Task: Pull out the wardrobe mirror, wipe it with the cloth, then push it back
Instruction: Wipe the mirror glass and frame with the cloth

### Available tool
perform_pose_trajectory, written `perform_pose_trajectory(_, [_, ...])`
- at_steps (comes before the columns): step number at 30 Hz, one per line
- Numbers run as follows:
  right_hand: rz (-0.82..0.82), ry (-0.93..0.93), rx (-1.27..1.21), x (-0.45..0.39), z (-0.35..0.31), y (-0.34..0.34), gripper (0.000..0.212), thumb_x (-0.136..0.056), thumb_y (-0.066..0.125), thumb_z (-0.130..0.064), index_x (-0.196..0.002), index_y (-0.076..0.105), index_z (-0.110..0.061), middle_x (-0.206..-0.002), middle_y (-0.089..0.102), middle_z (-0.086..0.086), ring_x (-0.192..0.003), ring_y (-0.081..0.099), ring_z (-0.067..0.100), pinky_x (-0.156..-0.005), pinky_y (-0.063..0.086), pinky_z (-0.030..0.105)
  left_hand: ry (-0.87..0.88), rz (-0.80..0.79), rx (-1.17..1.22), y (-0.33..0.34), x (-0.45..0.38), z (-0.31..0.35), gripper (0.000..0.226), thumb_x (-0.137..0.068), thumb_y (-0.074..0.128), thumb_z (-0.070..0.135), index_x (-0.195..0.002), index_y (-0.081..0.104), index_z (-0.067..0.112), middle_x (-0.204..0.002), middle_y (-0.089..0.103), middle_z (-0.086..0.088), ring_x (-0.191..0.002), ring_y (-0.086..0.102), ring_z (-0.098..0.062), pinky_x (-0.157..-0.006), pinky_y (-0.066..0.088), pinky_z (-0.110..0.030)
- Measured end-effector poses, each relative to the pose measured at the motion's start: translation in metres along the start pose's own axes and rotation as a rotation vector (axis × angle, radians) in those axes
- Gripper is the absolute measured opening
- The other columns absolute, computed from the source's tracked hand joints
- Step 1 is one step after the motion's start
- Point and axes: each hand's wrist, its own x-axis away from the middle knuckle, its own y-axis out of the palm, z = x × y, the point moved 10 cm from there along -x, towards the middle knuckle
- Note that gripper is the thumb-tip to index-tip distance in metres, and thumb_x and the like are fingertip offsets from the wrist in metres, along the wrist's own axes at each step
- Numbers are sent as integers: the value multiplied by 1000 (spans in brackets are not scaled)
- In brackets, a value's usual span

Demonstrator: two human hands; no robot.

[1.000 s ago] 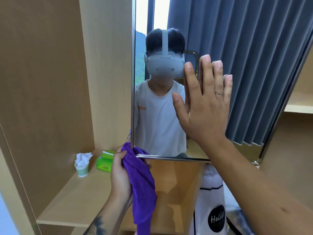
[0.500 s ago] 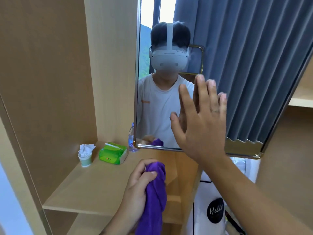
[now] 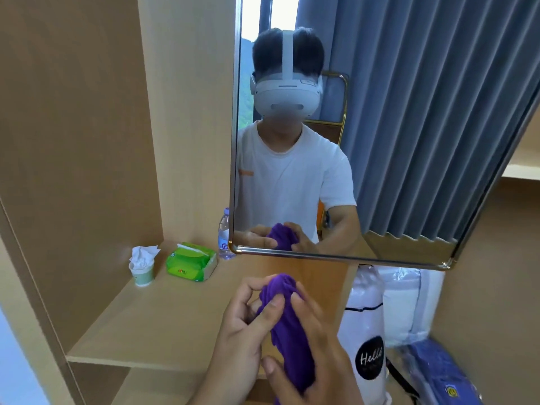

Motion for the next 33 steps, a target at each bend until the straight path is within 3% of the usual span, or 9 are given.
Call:
perform_pose_trajectory(4, [123,114,-19,-1,3,-3,81,-88,67,-36,-161,33,-43,-162,44,-12,-144,48,7,-106,41,8,-19,-70,-6,18,6,-4,10,-80,78,27,-84,77,36,-62,65,-2,-50,54,-4,-47,45,-15])
perform_pose_trajectory(7, [133,117,-11,-2,6,-5,71,-92,68,-34,-157,41,-39,-157,49,-12,-142,50,5,-108,40,10,76,-80,-132,13,6,11,8,-96,74,35,-101,79,35,-84,78,1,-75,69,-4,-67,52,-11])
perform_pose_trajectory(10, [146,186,-41,1,18,-9,72,-92,73,-26,-156,44,-39,-154,54,-12,-140,53,8,-110,41,13,325,91,-387,-17,4,51,26,-91,63,56,-104,75,38,-97,80,1,-93,74,-11,-81,51,-12])
perform_pose_trajectory(14, [258,335,-122,2,33,-21,71,-90,73,-22,-153,46,-43,-146,61,-19,-132,60,5,-104,48,17,609,273,-498,-30,-13,118,14,-97,58,54,-109,63,48,-99,72,4,-94,68,-15,-84,49,-19])
perform_pose_trajectory(17, [328,447,-150,-2,42,-27,66,-92,76,-18,-146,51,-46,-138,60,-31,-128,59,-5,-99,44,7,672,222,-510,-12,-45,149,37,-100,57,54,-134,52,40,-110,65,13,-101,65,-2,-86,50,-14])
perform_pose_trajectory(20, [336,568,-205,-4,47,-23,62,-91,79,-11,-131,51,-49,-123,62,-37,-114,64,-5,-88,50,8,574,71,-360,16,-82,150,37,-103,55,46,-137,51,33,-102,60,-3,-98,64,-12,-90,53,-28])
perform_pose_trajectory(25, [379,757,-395,-11,61,-12,43,-91,78,-13,-110,50,-40,-91,75,-10,-69,73,16,-57,54,20,551,54,-159,16,-103,142,20,-105,50,30,-118,65,31,-87,55,11,-78,50,-5,-76,41,-31])
perform_pose_trajectory(29, [379,898,-543,-13,69,6,34,-93,78,-15,-112,55,-32,-85,77,-6,-65,75,17,-54,55,22,562,75,-174,10,-101,136,23,-108,49,27,-124,65,23,-87,42,-12,-72,42,-12,-68,37,-33])
perform_pose_trajectory(33, [450,1014,-599,-9,81,5,24,-92,79,-17,-114,67,-21,-82,78,5,-63,74,21,-53,58,32,571,132,-240,8,-101,133,32,-114,43,21,-130,60,-1,-77,37,-9,-64,35,-15,-59,31,-31])
